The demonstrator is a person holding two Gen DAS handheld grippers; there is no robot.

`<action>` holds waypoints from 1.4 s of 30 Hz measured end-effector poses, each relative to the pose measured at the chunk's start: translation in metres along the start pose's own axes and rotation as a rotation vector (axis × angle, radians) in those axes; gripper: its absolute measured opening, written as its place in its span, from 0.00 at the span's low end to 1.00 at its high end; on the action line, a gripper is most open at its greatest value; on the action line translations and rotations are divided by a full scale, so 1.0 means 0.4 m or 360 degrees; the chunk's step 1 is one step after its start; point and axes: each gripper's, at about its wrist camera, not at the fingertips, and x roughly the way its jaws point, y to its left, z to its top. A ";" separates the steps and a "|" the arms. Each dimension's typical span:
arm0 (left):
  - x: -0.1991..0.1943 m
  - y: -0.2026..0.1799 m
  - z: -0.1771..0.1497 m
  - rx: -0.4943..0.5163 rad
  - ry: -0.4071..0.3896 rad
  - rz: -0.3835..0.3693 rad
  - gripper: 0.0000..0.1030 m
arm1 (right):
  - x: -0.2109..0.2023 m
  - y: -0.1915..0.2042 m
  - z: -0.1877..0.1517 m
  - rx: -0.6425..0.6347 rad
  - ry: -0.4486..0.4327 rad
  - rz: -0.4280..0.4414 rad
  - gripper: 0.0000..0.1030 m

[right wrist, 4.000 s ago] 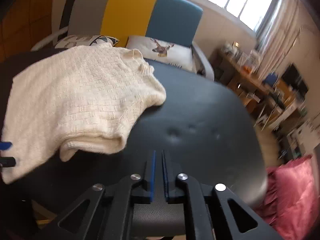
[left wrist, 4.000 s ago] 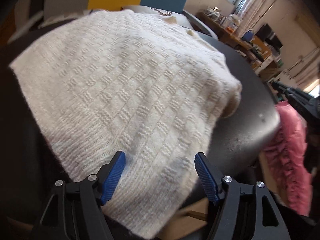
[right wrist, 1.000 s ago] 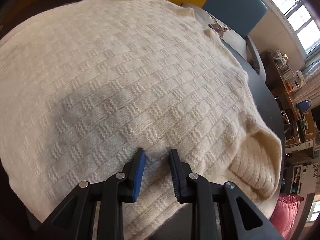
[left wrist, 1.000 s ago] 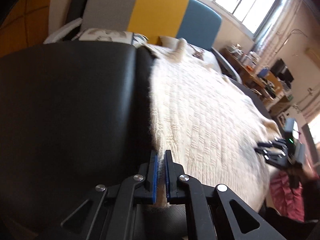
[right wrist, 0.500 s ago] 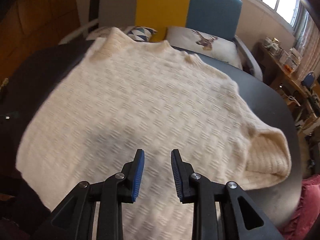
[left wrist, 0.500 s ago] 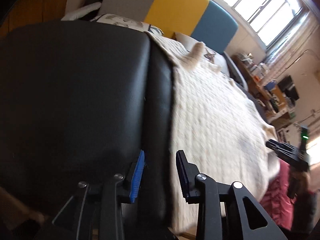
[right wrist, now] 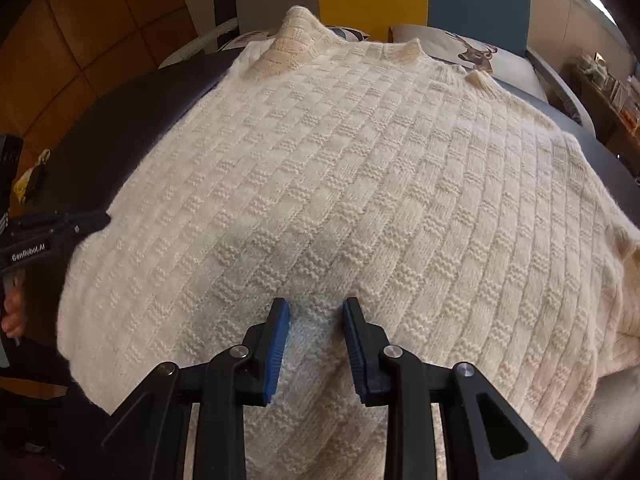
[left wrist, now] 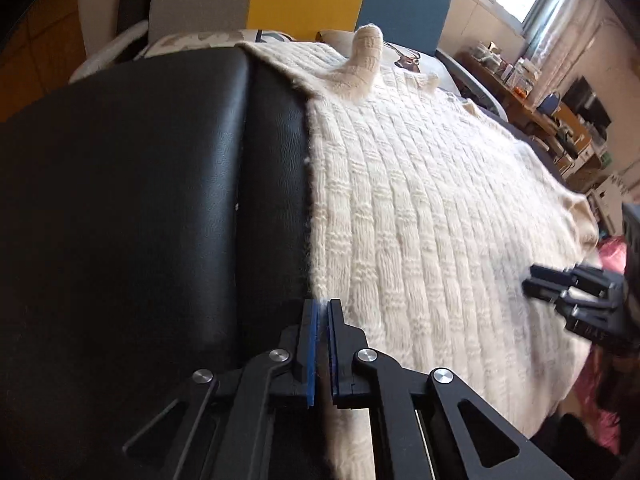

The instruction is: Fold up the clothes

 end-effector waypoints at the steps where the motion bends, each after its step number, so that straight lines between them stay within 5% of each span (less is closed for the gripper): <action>1: -0.006 0.001 -0.017 -0.0027 0.0000 -0.0016 0.04 | -0.003 0.000 -0.005 -0.0013 -0.0002 0.0024 0.27; 7: -0.049 0.042 -0.069 -0.0232 0.0011 -0.0079 0.04 | -0.006 -0.005 -0.006 -0.0060 -0.0015 0.0093 0.28; 9: -0.070 0.085 -0.051 -0.0347 0.0002 -0.0193 0.05 | -0.006 -0.009 -0.004 -0.0051 -0.0019 0.0110 0.28; 11: -0.093 0.145 -0.005 -0.0492 -0.0069 -0.0223 0.15 | -0.007 -0.011 -0.003 -0.0049 -0.0026 0.0123 0.28; 13: -0.100 0.195 0.071 -0.0573 -0.0122 -0.0231 0.36 | -0.006 -0.014 -0.001 -0.0043 -0.0037 0.0136 0.28; 16: -0.090 0.258 0.210 -0.0624 -0.0182 -0.0234 0.40 | -0.001 -0.020 0.000 -0.0045 -0.0058 0.0153 0.28; 23: 0.095 0.322 0.542 -0.0741 -0.0050 -0.0457 0.46 | 0.008 -0.032 0.003 -0.0055 -0.0089 0.0192 0.28; 28: 0.227 0.352 0.673 -0.0892 0.0021 -0.0407 0.48 | 0.013 -0.031 0.011 -0.0080 -0.0081 0.0205 0.28; 42: 0.374 0.322 0.813 -0.0825 0.0034 -0.0304 0.47 | 0.003 -0.017 -0.004 -0.0149 -0.0127 0.0180 0.29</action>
